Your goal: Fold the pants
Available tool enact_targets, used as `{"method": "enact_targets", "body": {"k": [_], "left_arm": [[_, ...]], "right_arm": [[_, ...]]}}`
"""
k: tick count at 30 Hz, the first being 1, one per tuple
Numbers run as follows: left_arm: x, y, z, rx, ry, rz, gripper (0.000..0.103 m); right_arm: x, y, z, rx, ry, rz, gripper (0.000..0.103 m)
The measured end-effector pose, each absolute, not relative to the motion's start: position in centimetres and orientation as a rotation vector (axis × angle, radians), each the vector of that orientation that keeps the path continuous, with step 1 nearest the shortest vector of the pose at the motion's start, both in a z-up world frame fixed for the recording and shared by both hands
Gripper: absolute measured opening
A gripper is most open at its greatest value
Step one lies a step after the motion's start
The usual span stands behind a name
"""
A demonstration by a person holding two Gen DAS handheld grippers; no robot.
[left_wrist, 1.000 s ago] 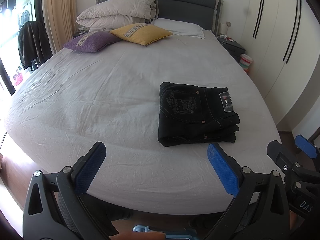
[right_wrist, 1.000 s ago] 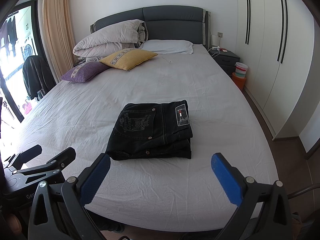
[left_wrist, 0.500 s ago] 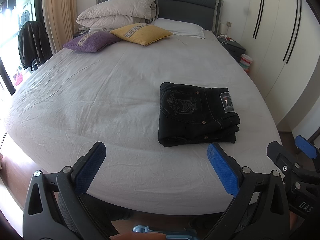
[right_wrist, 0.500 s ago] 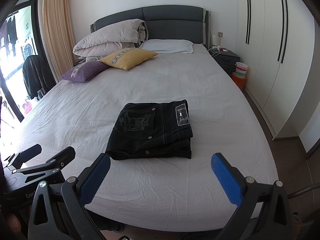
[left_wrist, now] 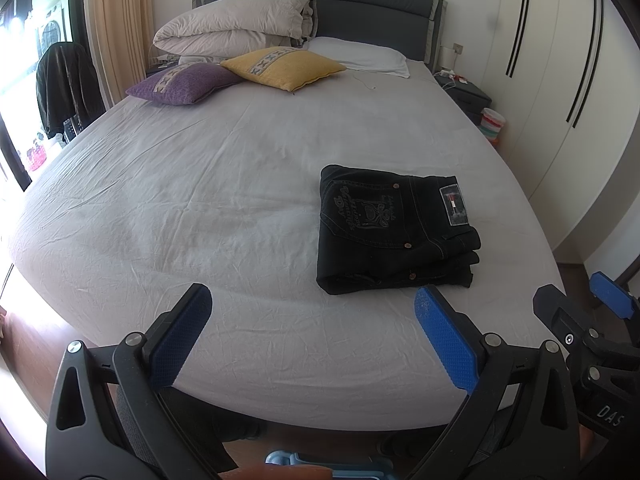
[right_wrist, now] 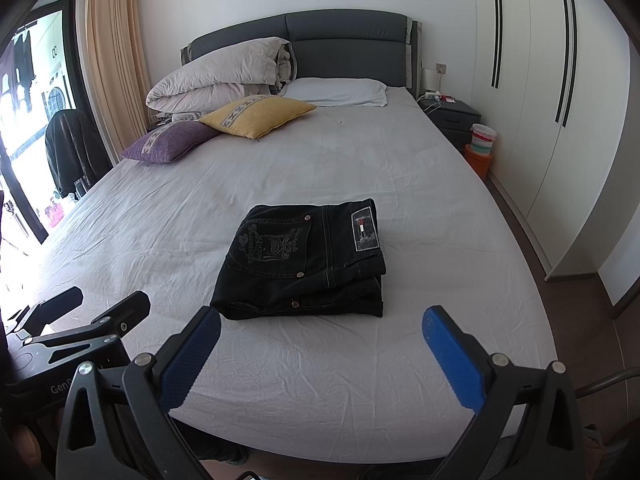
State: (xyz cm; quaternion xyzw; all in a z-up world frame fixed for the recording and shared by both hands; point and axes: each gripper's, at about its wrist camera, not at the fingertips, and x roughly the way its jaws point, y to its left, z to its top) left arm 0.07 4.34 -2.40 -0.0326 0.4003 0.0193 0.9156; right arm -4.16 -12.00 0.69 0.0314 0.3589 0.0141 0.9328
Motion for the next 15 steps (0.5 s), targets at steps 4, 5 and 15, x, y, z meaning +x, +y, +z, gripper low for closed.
{"method": "enact_targets", "body": {"k": [4,5,15], "left_arm": [[0.09,4.34,-2.39,-0.067,0.825,0.039,0.103],[0.1,4.35,-2.39,-0.067,0.825,0.04,0.103],[0.11,4.43,-2.42,-0.069,0.826,0.04,0.103]], "right_arm": [[-4.17,-12.0,0.67,0.064,0.735,0.029,0.103],[-4.14,-12.02,0.72,0.065,0.735,0.028,0.103],[-4.2,-11.98,0.67,0.064,0.737,0.029,0.103]]}}
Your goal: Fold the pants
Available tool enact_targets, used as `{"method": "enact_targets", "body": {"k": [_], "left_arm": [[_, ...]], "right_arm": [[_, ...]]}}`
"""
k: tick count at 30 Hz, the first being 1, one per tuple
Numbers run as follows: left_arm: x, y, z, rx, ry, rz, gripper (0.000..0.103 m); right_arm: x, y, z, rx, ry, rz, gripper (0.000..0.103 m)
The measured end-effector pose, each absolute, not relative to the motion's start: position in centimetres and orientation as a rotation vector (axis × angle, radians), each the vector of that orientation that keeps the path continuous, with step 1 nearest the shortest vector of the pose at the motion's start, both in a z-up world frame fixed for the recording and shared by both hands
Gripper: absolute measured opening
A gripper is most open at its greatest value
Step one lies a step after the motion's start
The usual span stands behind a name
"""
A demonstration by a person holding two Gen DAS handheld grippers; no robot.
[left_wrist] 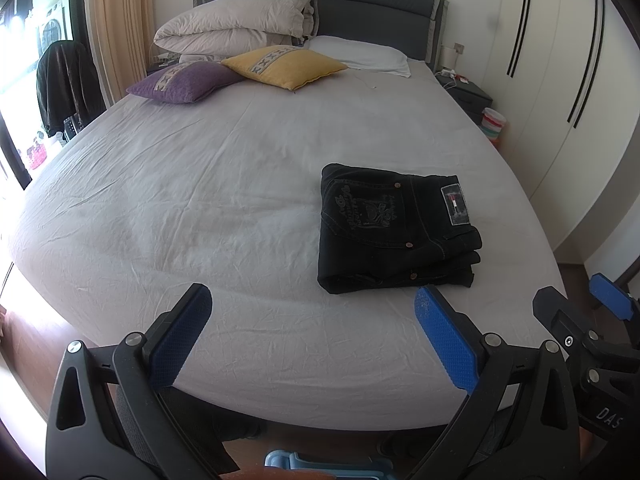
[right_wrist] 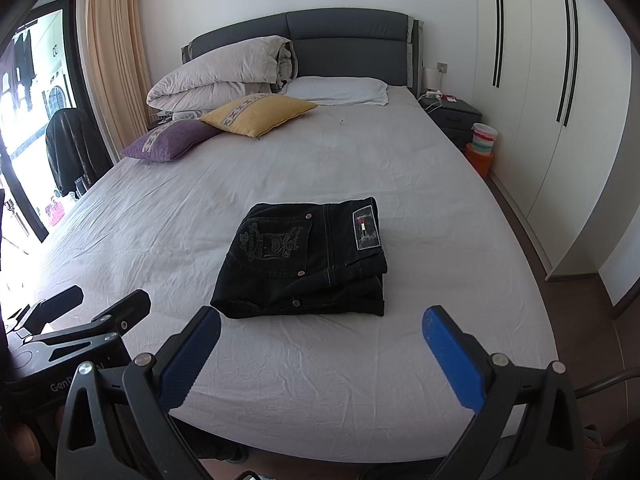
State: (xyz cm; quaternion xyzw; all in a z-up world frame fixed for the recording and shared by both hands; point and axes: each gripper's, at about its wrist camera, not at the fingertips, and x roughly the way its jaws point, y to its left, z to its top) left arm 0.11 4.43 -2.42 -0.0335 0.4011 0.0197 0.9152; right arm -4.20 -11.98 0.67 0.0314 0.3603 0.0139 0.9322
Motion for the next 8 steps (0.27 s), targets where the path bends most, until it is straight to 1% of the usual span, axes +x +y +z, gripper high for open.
{"method": "enact_targets", "body": {"k": [8], "left_arm": [[0.08,4.61,-2.41,-0.07,0.821,0.044,0.103]], "right_arm": [[-4.17,-12.02,0.77,0.065,0.737,0.029,0.103]]}}
